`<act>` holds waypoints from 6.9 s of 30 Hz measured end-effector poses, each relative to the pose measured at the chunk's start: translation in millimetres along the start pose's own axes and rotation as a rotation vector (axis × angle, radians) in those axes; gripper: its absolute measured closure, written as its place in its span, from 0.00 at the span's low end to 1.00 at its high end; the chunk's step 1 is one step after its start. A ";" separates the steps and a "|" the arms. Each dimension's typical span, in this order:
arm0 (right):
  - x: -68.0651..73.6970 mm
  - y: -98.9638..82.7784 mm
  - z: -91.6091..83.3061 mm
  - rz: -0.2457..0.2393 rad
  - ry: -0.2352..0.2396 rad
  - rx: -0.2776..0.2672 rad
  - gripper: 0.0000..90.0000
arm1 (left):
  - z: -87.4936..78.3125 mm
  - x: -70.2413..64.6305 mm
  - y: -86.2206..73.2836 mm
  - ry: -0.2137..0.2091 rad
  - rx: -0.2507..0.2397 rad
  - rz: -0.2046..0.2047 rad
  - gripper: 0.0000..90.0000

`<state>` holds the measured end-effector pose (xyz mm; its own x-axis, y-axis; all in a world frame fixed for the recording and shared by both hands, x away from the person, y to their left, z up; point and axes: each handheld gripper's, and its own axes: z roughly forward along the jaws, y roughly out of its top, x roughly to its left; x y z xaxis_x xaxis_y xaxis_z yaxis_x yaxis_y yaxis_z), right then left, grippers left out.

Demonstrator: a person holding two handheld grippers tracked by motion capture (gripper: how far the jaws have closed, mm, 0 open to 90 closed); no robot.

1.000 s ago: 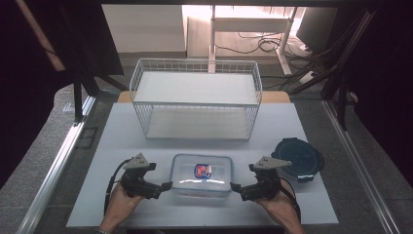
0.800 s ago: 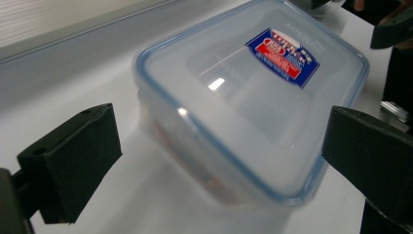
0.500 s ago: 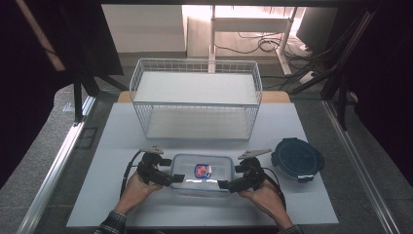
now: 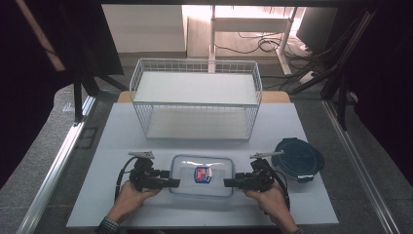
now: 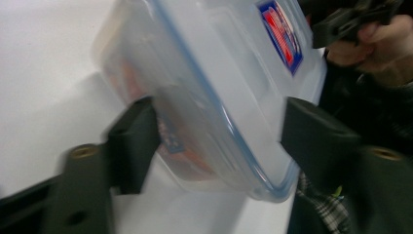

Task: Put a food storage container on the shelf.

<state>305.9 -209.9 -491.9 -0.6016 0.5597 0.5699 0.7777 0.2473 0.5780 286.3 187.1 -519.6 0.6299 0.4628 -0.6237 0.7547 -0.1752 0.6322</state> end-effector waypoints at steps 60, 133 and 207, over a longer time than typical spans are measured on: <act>51.6 118.8 -63.6 -0.266 -0.091 -0.292 0.57 | -62.3 -51.6 118.8 0.107 -0.286 0.172 0.62; 37.3 248.5 -33.2 -0.244 -0.196 -0.292 0.48 | -82.3 -6.5 217.5 0.234 -0.377 0.172 0.38; 57.9 230.8 -47.8 -0.350 -0.277 -0.285 0.38 | -83.1 -34.2 215.2 0.357 -0.315 0.245 0.26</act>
<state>441.8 -158.2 -297.6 -0.7156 0.6797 0.1609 0.4352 0.2536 0.8639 412.0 205.8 -324.0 0.6379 0.7175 -0.2797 0.4667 -0.0712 0.8816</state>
